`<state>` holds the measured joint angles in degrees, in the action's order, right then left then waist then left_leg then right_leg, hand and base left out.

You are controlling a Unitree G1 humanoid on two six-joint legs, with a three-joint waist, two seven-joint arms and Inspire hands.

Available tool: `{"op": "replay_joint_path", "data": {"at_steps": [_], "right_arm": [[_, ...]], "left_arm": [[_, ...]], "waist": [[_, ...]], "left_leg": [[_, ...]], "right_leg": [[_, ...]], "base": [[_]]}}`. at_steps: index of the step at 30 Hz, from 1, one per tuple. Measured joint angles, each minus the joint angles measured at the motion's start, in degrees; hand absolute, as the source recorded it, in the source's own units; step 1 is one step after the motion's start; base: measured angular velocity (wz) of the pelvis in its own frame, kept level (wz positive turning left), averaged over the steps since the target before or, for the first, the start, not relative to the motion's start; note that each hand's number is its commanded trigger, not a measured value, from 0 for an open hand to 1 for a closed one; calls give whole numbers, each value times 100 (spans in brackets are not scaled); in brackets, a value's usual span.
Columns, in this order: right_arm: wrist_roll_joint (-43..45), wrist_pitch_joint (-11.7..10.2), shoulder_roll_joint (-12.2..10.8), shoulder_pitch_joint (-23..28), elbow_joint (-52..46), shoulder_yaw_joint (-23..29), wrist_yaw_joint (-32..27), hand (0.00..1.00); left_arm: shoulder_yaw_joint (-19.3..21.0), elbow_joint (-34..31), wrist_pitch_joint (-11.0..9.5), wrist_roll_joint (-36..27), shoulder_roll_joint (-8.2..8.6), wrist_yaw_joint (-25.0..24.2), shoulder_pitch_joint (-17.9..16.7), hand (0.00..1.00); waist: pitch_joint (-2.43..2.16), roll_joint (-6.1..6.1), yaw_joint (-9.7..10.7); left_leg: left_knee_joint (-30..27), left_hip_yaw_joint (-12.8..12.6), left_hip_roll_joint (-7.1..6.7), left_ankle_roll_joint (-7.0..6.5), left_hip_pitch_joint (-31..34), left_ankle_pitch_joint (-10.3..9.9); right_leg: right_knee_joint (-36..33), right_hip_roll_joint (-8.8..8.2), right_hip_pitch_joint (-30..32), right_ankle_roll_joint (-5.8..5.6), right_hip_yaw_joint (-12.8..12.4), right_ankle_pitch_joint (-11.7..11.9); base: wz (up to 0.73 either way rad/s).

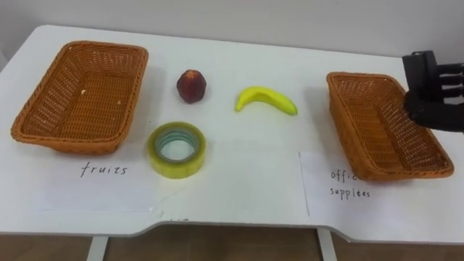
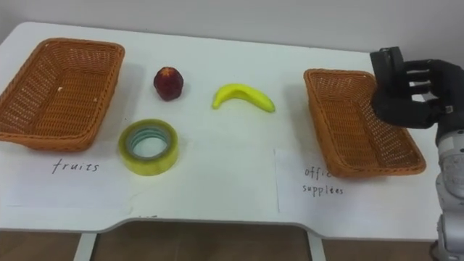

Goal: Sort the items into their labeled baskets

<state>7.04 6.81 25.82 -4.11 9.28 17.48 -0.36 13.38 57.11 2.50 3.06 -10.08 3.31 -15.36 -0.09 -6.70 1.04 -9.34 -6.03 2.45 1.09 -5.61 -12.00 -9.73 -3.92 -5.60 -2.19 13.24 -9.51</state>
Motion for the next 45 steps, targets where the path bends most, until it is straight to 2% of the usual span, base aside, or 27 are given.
{"op": "replay_joint_path", "data": {"at_steps": [5,11,18,19,20,23,24,25,35,45], "right_arm": [[46,1,-2,197,148,-24,55,100],[143,8,-31,543,189,-51,193,100],[476,9,-42,544,188,-64,319,100],[550,9,-46,543,188,-64,355,83],[600,9,-46,543,188,-65,377,82],[731,9,-47,543,188,-97,443,51],[758,9,-47,543,188,-122,473,27],[790,9,-46,542,188,-162,511,0],[896,20,-47,541,217,-329,675,0],[896,21,-47,540,216,-327,675,0]], "left_arm": [[29,-4,2,-5,-4,4,16,0],[54,37,7,-12,-3,0,79,0],[119,43,9,-14,-11,-130,76,0],[119,43,9,-17,-10,-153,76,0],[119,42,9,-17,-10,-160,78,0],[117,43,8,-22,-10,-163,78,0],[116,43,8,-22,-10,-159,83,0],[116,42,7,-22,-10,-155,85,0],[108,44,9,-21,-9,-109,82,0],[108,71,13,-17,-9,-117,83,0]], "waist": [[14,-23,-71],[65,-72,-153],[62,-70,-165],[61,-67,-177],[61,-67,-179],[57,-62,-203],[53,-57,-211],[46,-53,-224],[27,-30,-292],[35,-109,-290]], "left_leg": [[-8,-5,0,0,-9,1],[0,-4,1,0,1,-2],[2,-9,4,0,0,-2],[3,-9,4,0,0,-2],[4,-9,4,0,0,-2],[5,-9,5,0,0,-2],[5,-9,5,0,-1,-2],[5,-9,4,0,-1,-2],[3,7,4,0,-2,-1],[16,7,4,0,2,-2]], "right_leg": [[0,-2,-4,0,2,0],[-1,-2,-18,0,7,0],[-3,2,-14,0,7,0],[-2,1,-14,0,10,0],[-2,1,-13,0,15,0],[-1,1,-11,0,39,0],[-1,1,-11,0,42,0],[-1,0,-12,0,47,0],[-3,-6,-29,0,72,0],[-2,-5,-26,0,86,0]], "base": [[0],[0],[0],[0],[0],[0],[0],[0],[0],[0]]}}
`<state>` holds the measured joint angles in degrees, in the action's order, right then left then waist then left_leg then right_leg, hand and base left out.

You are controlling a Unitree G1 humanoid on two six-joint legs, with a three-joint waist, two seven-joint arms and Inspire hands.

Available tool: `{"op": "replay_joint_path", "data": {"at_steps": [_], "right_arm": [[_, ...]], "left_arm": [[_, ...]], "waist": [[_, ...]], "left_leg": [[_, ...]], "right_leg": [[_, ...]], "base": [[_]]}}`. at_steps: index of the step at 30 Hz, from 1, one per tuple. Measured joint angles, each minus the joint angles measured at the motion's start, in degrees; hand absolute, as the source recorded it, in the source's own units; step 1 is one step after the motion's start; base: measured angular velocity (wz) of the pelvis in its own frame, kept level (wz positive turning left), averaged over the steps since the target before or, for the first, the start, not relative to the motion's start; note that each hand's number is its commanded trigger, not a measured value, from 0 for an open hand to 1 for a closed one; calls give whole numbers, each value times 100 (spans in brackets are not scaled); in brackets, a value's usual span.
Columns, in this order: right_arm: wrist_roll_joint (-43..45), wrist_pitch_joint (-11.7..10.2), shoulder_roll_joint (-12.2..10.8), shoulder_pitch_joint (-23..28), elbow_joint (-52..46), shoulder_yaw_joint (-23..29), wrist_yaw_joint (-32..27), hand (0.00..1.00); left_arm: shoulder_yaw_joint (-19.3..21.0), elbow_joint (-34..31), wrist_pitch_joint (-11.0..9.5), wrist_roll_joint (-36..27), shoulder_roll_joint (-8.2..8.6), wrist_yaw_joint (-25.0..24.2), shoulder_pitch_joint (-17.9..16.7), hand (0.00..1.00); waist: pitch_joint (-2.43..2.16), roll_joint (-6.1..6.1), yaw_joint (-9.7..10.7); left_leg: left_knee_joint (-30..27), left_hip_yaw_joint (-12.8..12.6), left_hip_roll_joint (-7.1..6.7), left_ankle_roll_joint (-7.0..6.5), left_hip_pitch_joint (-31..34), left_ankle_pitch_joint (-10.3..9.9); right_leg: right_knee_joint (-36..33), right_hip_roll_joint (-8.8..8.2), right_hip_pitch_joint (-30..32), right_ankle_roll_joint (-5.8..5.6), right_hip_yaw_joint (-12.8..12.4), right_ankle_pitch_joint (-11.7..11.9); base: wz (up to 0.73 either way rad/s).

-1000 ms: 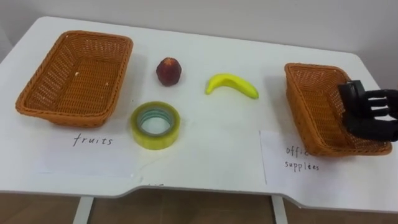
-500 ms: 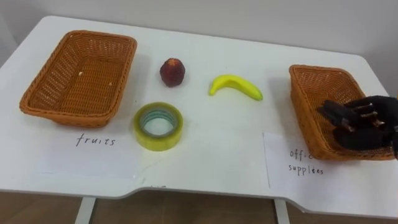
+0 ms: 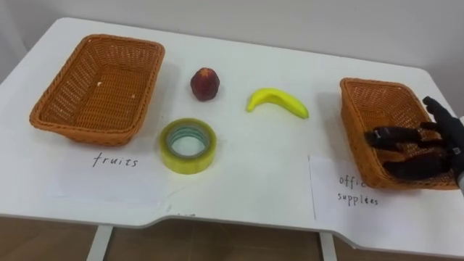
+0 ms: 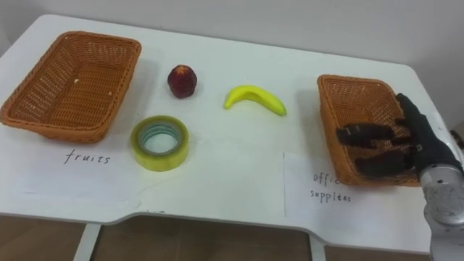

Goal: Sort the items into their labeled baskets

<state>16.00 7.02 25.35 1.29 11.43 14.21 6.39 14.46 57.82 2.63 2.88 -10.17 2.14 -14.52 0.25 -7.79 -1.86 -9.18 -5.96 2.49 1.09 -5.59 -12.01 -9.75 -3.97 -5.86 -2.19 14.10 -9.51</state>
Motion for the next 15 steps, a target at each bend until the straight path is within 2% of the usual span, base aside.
{"op": "replay_joint_path", "data": {"at_steps": [15], "right_arm": [[-19,-6,0,-8,-2,5,-1,0]], "left_arm": [[6,16,1,12,12,-44,28,0]], "waist": [[21,50,1]], "left_leg": [[-10,-3,2,0,2,0]], "right_leg": [[-1,-4,-5,0,12,0]], "base": [[0]]}}
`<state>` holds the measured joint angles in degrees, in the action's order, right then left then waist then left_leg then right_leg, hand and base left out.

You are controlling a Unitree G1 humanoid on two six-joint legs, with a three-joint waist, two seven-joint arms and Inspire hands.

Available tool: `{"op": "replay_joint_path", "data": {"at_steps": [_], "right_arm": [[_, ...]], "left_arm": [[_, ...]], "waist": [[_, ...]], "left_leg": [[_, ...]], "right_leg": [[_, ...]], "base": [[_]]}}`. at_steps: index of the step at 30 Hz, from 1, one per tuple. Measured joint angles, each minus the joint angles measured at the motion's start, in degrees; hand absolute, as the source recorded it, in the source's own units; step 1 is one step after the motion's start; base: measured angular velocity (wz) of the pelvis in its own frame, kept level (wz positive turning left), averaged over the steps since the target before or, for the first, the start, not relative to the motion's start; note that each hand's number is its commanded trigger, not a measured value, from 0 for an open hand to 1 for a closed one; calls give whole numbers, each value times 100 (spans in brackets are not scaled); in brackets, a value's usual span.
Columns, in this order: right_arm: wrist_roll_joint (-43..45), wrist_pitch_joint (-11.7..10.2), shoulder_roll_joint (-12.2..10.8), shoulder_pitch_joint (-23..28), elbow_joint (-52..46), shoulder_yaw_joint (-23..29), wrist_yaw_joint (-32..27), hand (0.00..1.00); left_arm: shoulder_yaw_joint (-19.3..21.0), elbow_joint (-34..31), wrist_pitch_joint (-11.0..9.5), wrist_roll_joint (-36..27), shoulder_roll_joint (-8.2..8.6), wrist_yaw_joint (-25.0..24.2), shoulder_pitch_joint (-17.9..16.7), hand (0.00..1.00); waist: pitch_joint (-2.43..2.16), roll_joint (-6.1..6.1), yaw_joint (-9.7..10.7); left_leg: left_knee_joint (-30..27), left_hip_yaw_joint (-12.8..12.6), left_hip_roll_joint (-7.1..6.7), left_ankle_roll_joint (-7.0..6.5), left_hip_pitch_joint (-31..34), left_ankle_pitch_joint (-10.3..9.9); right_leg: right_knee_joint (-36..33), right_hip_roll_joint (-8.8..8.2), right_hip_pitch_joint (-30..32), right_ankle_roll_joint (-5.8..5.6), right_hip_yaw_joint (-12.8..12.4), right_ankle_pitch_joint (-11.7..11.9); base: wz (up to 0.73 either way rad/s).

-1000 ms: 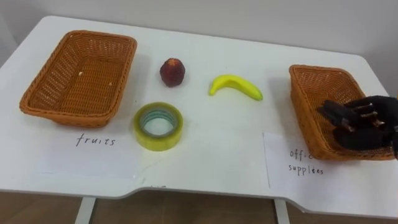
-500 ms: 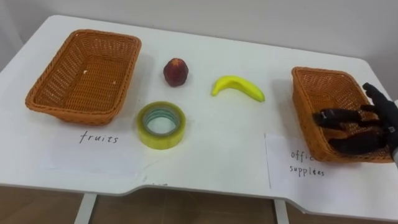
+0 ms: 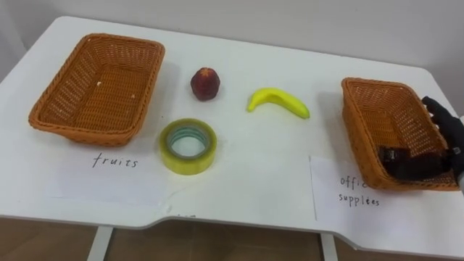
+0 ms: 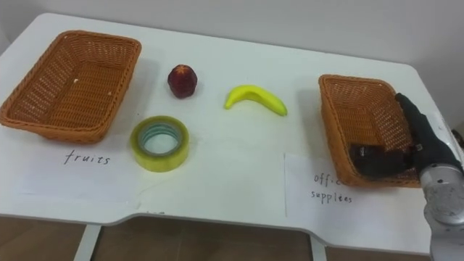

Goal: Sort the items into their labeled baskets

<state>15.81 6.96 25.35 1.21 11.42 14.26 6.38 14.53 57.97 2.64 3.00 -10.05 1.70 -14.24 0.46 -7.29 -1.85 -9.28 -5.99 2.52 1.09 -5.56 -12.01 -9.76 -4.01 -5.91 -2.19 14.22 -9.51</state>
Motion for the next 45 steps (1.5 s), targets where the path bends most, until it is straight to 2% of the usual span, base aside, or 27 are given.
{"op": "replay_joint_path", "data": {"at_steps": [9,16,23,29,34,36,39,45], "right_arm": [[-193,0,0,-3,-18,0,-4,0],[-169,-41,0,-2,-535,2,-6,0],[-380,-227,1,-23,-1439,43,-38,0],[-678,-417,2,-281,-1878,48,-272,0],[-673,-448,2,-302,-2342,48,-350,0],[-649,-452,2,-419,-2379,48,-349,0],[-618,-451,3,-521,-2527,48,-348,0],[-650,-438,2,-696,-2693,-197,-314,0]], "left_arm": [[-2,1,-2,-10,0,14,65,0],[-13,-9,-15,-1,2,1,91,0],[-8,-52,-121,-10,7,21,46,0],[-16,-12,-172,-12,11,21,20,0],[-17,16,-176,-14,11,-12,-50,0],[-15,16,-179,-13,11,-27,-41,0],[-18,16,-186,-12,16,-124,-32,0],[-98,17,-194,-94,14,-107,-22,0]], "waist": [[-26,-42,3],[-6,-15,21],[2,7,14],[0,16,12],[-48,103,-1],[-47,111,9],[-46,104,-2],[-30,10,-40]], "left_leg": [[-6,1,0,0,-1,0],[-6,-2,0,0,2,0],[-3,-2,-1,0,2,1],[-4,-2,-1,-1,2,1],[-2,-2,-2,0,-6,1],[-6,-2,-1,0,-5,1],[-10,-3,-1,0,-7,1],[-19,4,-2,0,-12,1]], "right_leg": [[-4,-4,-3,0,4,0],[-2,-3,-1,0,3,0],[-6,-4,2,0,2,0],[-3,-3,2,0,-1,0],[-2,-3,3,0,-1,0],[0,-3,5,0,7,0],[-3,-3,4,0,21,0],[-9,-3,-5,0,22,0]], "base": [[0],[0],[0],[0],[0],[0],[0],[0]]}}
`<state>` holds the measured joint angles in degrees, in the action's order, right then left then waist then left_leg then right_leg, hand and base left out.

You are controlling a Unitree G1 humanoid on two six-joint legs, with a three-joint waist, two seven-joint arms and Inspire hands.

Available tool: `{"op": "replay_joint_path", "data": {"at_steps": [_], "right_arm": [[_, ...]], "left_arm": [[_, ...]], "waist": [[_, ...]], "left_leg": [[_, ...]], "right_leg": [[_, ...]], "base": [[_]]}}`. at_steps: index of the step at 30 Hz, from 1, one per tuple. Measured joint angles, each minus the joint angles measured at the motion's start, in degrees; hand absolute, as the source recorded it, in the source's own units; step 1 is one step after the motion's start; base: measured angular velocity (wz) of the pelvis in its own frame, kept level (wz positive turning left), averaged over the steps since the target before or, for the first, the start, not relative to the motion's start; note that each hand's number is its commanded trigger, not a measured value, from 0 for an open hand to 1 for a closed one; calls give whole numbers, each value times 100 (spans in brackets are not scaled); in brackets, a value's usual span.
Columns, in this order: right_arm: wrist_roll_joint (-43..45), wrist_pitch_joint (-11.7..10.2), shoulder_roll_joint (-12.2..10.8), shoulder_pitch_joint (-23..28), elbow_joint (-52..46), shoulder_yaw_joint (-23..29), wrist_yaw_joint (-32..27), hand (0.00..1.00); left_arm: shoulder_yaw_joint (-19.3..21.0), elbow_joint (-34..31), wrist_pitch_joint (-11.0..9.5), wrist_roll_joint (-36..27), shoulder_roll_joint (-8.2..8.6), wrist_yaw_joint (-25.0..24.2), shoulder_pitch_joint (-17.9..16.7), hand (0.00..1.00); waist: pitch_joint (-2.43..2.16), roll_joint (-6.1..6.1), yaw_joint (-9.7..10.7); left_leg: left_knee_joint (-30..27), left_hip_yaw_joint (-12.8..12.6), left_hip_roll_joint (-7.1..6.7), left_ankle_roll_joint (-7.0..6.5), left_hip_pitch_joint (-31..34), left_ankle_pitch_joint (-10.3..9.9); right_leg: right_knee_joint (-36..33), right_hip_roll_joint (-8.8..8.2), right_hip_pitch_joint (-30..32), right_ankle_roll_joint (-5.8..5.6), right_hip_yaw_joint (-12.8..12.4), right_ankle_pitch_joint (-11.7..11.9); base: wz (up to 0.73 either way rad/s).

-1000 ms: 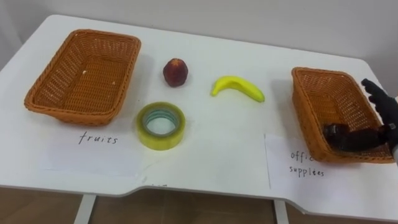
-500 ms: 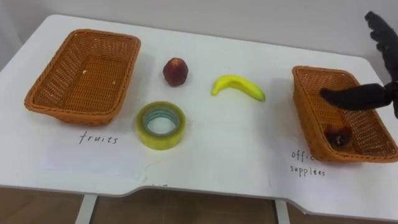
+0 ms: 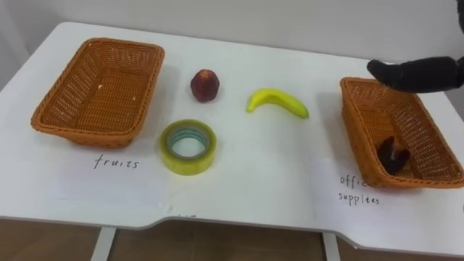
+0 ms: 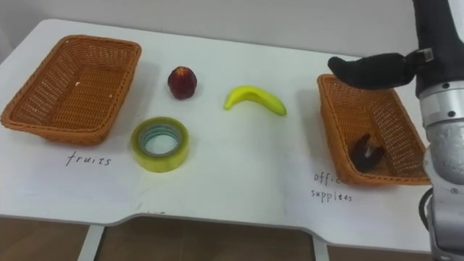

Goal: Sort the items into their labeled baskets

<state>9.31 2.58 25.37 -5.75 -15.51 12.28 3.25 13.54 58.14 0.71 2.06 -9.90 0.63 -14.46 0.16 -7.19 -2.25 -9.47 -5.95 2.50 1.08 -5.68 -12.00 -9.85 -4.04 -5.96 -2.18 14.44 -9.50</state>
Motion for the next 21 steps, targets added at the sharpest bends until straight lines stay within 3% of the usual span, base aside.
{"op": "replay_joint_path", "data": {"at_steps": [8,10,16,21], "right_arm": [[17,132,-1,-128,-304,-464,393,0],[7,136,-12,-237,-311,-588,513,0],[-44,184,-262,-649,-162,-841,561,0],[-103,253,-558,-675,-68,-1068,711,0]], "left_arm": [[-110,0,27,-21,-21,114,75,0],[-136,36,29,-25,-3,122,105,0],[-200,36,32,-15,38,108,94,0],[-210,19,110,28,67,78,-33,0]], "waist": [[19,-36,-158],[22,-33,-312],[92,82,-483],[52,177,-615]], "left_leg": [[9,80,1,0,95,-1],[6,111,1,0,101,0],[-9,360,-22,-1,112,2],[-18,498,-31,0,136,3]], "right_leg": [[3,-3,46,0,126,0],[7,-4,43,0,157,0],[25,-20,-80,0,418,0],[28,-22,-111,0,526,0]], "base": [[5],[5],[22],[19]]}}
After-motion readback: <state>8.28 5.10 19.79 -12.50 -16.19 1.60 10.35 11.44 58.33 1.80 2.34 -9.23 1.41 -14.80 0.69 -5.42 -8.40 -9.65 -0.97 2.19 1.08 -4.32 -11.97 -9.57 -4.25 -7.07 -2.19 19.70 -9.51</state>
